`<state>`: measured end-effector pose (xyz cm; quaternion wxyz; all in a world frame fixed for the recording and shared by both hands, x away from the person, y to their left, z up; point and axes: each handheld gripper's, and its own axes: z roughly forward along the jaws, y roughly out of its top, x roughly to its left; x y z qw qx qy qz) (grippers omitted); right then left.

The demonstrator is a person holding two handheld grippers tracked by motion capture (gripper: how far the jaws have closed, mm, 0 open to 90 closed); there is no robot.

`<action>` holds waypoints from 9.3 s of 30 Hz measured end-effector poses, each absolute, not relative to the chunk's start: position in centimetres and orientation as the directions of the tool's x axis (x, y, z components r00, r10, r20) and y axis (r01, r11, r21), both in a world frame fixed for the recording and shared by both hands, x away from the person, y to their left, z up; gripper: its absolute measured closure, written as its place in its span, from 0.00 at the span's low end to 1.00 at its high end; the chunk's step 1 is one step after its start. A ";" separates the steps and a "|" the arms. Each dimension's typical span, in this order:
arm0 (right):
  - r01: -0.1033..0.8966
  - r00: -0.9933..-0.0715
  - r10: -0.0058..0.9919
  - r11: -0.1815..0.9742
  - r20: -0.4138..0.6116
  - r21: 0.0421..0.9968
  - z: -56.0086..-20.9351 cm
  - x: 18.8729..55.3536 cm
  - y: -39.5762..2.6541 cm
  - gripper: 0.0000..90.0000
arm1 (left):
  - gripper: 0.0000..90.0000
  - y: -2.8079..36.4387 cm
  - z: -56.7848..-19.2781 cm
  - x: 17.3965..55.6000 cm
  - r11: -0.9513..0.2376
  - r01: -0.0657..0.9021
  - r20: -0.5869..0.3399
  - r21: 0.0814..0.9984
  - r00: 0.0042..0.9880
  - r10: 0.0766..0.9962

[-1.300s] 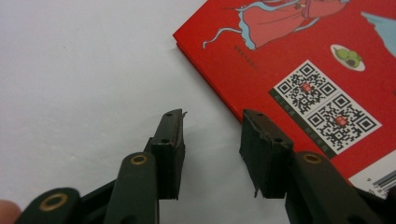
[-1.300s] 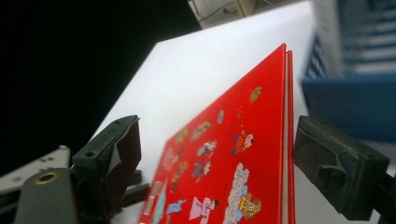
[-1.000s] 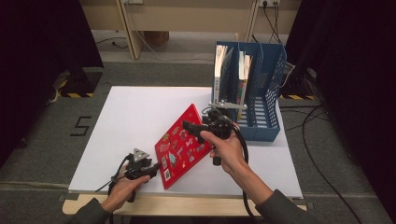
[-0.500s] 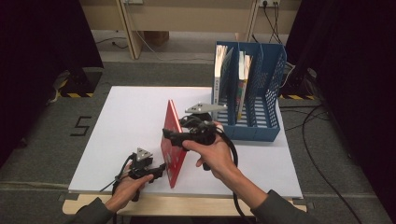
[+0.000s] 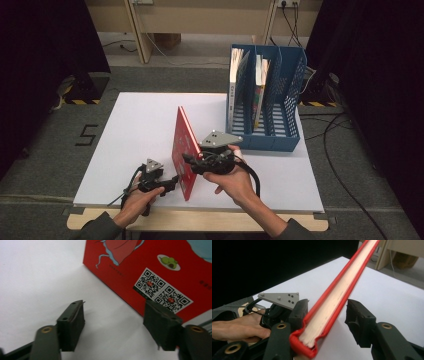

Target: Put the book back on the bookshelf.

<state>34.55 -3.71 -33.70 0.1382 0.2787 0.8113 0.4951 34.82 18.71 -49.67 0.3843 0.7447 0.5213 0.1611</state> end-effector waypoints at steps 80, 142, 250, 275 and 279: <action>0.448 -0.616 0.552 -0.340 0.562 0.827 -34.3 37.5 -19.4 0.85 | 0.18 26.0 -49.7 38.2 -0.160 0.645 -0.008 0.747 0.248 0.969; 0.138 -0.153 0.768 -0.606 0.622 0.783 -26.1 53.0 -34.2 0.83 | 0.16 26.2 -50.1 38.2 -0.156 0.657 -0.028 0.738 0.260 0.965; 0.400 -0.265 0.852 -0.330 0.452 0.855 -36.1 53.9 -26.7 0.60 | 0.15 26.1 -50.2 38.2 -0.159 0.655 -0.029 0.739 0.266 0.963; 0.382 -0.366 0.831 -0.276 0.419 0.882 -36.1 48.1 -28.7 0.41 | 0.15 26.6 -50.2 38.7 -0.178 0.645 -0.014 0.743 0.282 0.959; 0.374 -0.360 0.850 -0.246 0.385 0.894 -36.5 47.1 -28.6 0.34 | 0.15 26.8 -50.2 38.8 -0.177 0.646 -0.023 0.742 0.289 0.957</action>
